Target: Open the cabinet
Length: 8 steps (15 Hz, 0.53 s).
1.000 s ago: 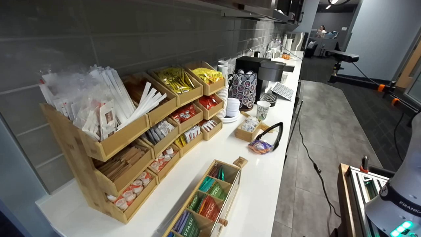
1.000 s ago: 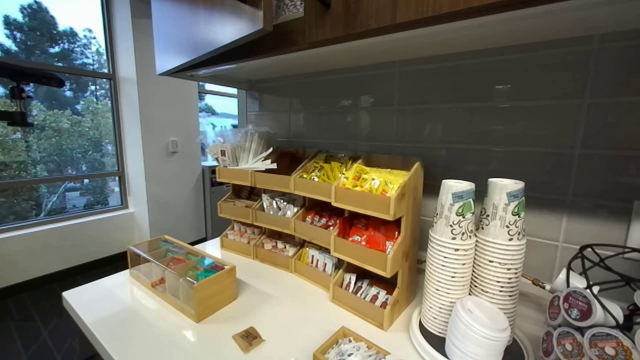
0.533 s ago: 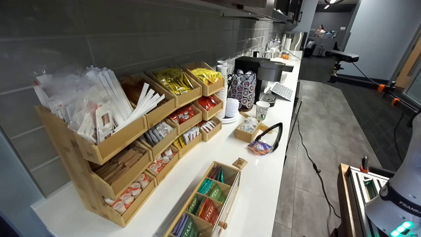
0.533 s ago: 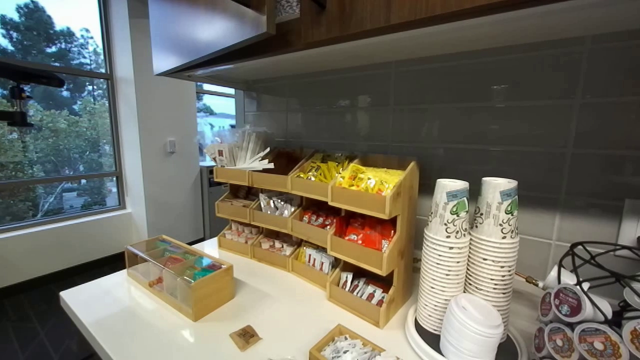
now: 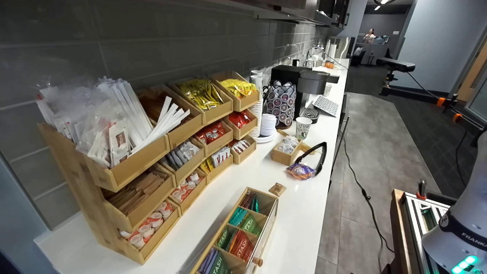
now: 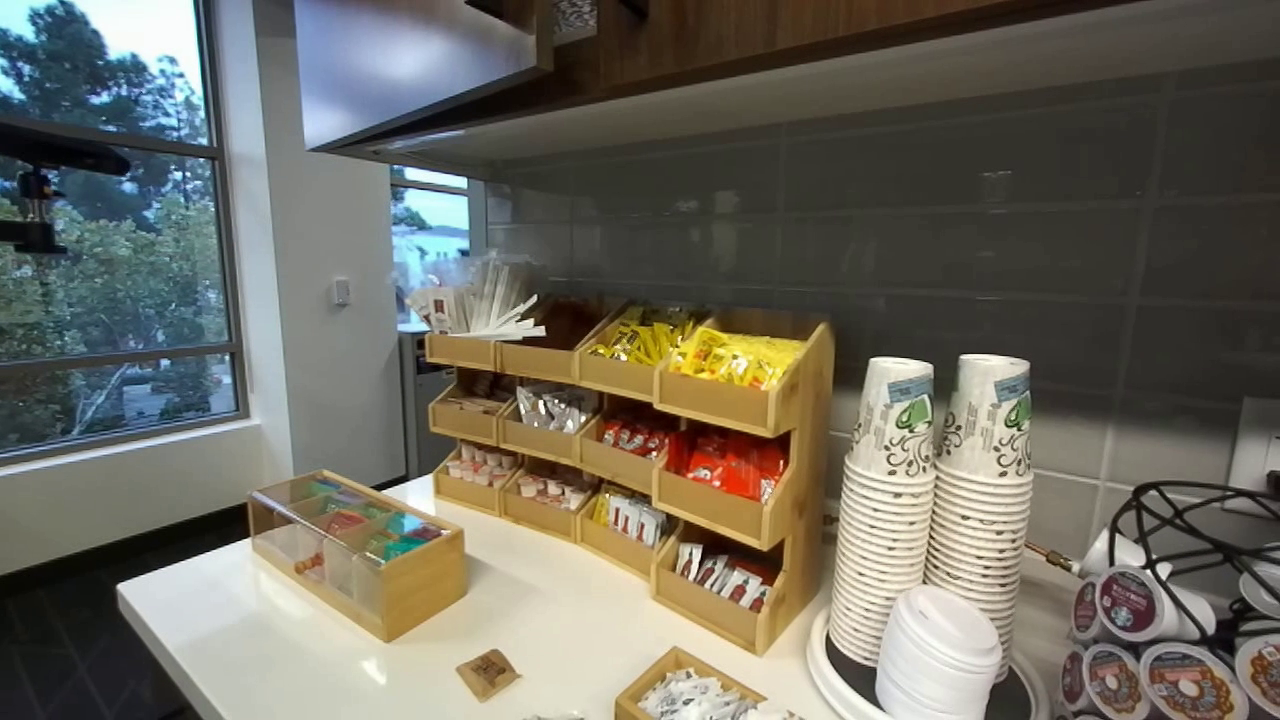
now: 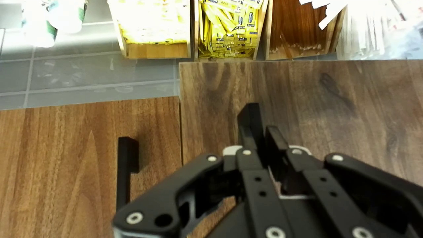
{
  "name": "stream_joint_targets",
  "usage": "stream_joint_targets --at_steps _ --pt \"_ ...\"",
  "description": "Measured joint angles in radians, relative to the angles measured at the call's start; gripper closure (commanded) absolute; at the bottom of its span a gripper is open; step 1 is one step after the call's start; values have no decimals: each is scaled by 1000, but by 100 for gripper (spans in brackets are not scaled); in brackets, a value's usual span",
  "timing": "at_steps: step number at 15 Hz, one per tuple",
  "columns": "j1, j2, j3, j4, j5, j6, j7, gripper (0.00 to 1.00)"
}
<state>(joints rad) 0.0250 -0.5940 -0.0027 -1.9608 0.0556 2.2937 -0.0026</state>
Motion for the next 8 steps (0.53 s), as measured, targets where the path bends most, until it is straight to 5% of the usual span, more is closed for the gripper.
stream_joint_targets --at_steps 8 --pt "4 -2 -4 -1 6 0 -4 96"
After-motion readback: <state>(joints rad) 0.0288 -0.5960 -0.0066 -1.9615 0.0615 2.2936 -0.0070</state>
